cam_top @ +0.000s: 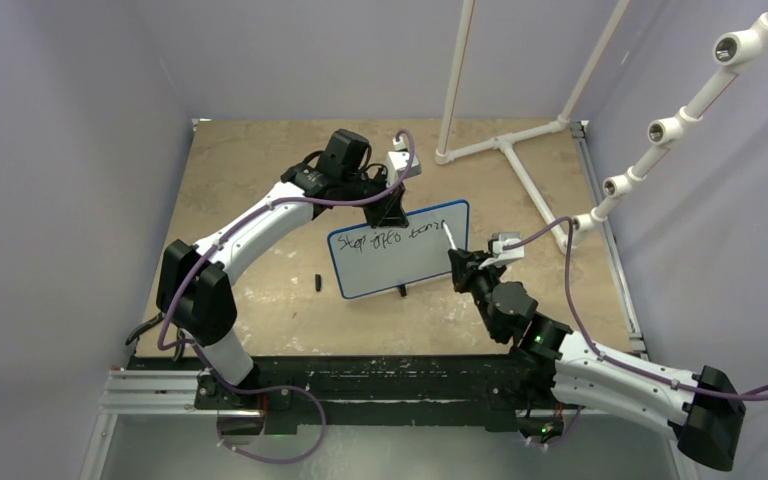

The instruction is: Write a sentence on the whiteboard

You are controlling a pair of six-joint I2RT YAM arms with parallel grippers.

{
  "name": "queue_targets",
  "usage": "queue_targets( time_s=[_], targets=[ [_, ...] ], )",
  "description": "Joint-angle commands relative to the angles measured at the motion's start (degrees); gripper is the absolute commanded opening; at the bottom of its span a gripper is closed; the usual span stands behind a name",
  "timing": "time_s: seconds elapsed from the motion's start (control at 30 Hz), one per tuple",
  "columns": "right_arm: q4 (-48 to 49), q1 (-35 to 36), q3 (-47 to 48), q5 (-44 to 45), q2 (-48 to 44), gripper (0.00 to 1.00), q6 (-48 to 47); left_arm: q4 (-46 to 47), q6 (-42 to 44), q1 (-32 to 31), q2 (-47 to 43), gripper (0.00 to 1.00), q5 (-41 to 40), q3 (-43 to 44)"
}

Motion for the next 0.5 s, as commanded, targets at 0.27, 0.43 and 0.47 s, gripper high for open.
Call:
queue_targets(
  time_s=[0.27,0.43,0.47],
  targets=[
    [1.06,-0.18,1.99,0.54,-1.17,0.00,-0.58,-3.52,1.78,-0.55,-0.75,0.00,1.71,-1.62],
    [-0.99,-0.18,1.83,0.00,-3.33,0.00,0.18,-3.30,1.74,-0.57,-0.88,0.00,1.80,-1.72],
    [-1.59,-0.18,1.67,-0.01,-3.93,0.00,0.40,-3.32,1.71,-0.57,-0.85,0.00,1.81,-1.72]
  ],
)
